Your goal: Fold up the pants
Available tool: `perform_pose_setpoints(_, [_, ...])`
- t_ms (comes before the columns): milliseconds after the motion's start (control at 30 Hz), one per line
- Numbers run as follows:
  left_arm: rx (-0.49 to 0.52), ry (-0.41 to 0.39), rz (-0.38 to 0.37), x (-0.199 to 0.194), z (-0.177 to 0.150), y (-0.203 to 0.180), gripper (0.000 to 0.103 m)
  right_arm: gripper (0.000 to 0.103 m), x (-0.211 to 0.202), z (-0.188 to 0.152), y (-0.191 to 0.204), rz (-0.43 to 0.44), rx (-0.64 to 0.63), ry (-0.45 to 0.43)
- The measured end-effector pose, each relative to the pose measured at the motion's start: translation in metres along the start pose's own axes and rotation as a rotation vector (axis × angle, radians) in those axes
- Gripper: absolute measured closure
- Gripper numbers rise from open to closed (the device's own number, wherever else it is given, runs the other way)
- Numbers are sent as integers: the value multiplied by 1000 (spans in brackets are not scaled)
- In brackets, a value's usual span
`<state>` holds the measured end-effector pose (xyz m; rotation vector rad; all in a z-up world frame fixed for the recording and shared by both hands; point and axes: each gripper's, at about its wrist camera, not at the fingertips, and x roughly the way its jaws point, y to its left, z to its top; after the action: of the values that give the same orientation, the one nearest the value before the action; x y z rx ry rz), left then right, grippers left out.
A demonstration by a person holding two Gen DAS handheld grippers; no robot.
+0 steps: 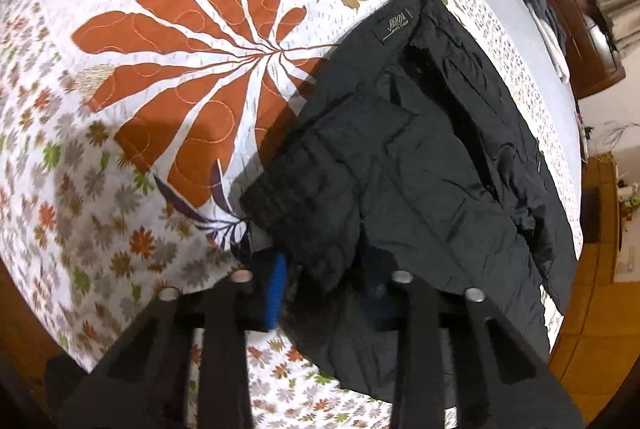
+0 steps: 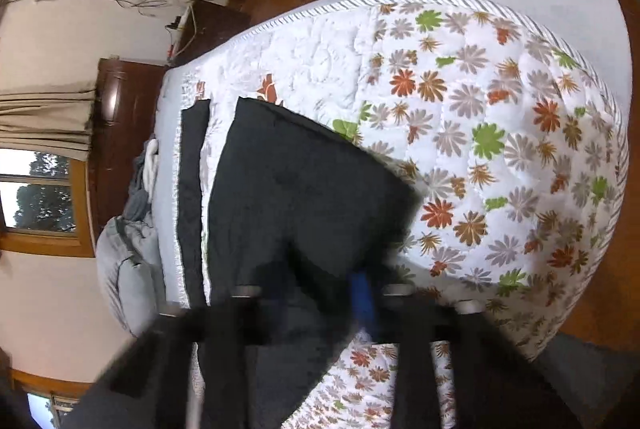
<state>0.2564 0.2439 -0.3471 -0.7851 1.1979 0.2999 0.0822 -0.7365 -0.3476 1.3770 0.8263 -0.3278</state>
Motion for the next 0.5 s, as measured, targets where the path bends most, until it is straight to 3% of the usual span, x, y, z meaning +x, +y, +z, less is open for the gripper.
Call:
perform_pose_setpoints(267, [-86, -65, 14, -40, -1, 26, 82, 91, -17, -31, 28, -50, -131, 31])
perform_pose_setpoints(500, [-203, -88, 58, -70, -2, 109, 82, 91, -4, -85, 29, -79, -221, 139])
